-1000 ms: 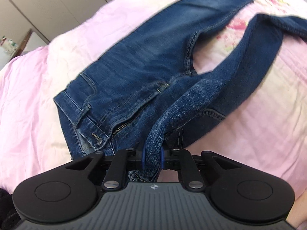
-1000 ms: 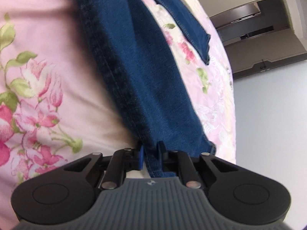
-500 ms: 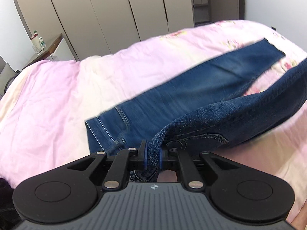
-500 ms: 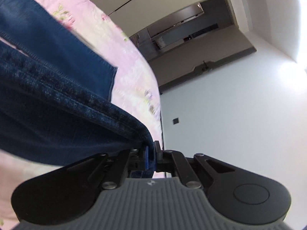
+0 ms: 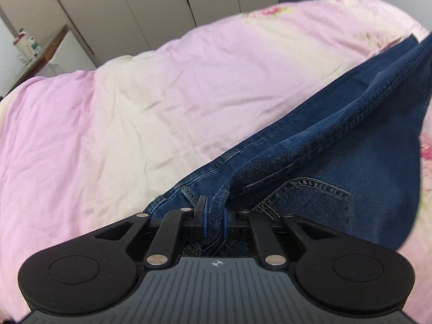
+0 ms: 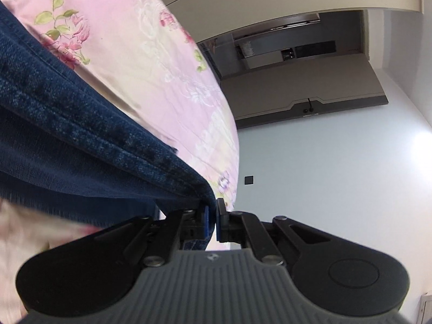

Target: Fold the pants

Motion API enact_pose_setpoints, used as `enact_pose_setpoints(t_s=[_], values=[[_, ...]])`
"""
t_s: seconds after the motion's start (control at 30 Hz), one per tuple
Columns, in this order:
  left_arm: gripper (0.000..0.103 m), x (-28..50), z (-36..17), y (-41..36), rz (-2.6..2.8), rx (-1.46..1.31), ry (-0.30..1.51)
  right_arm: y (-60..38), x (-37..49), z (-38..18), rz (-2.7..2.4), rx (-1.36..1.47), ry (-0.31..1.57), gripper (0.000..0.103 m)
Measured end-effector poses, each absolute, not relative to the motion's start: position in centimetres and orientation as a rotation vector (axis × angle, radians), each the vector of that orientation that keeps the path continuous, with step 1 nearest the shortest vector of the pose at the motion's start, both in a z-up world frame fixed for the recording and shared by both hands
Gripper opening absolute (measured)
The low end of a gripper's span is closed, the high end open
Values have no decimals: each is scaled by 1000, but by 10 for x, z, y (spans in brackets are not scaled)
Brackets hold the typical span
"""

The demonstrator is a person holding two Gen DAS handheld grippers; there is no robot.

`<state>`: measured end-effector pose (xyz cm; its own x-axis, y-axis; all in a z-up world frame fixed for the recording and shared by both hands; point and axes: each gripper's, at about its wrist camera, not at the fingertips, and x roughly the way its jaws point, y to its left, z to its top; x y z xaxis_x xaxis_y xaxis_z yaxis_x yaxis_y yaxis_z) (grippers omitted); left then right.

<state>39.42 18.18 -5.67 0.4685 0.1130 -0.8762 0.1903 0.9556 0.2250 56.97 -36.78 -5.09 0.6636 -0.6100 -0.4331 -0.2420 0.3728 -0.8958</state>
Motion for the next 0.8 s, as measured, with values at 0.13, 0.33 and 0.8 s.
enact_pose_setpoints(t_s=[0.13, 0.33, 0.8], values=[[12, 424, -95, 193, -49, 284, 1120, -346, 611, -93, -292, -1273, 879, 0], [15, 457, -109, 206, -20, 224, 1118, -339, 640, -123, -352, -1342, 900, 0], [91, 427, -55, 228, 115, 152, 962, -302, 601, -95, -343, -1223, 791, 88]])
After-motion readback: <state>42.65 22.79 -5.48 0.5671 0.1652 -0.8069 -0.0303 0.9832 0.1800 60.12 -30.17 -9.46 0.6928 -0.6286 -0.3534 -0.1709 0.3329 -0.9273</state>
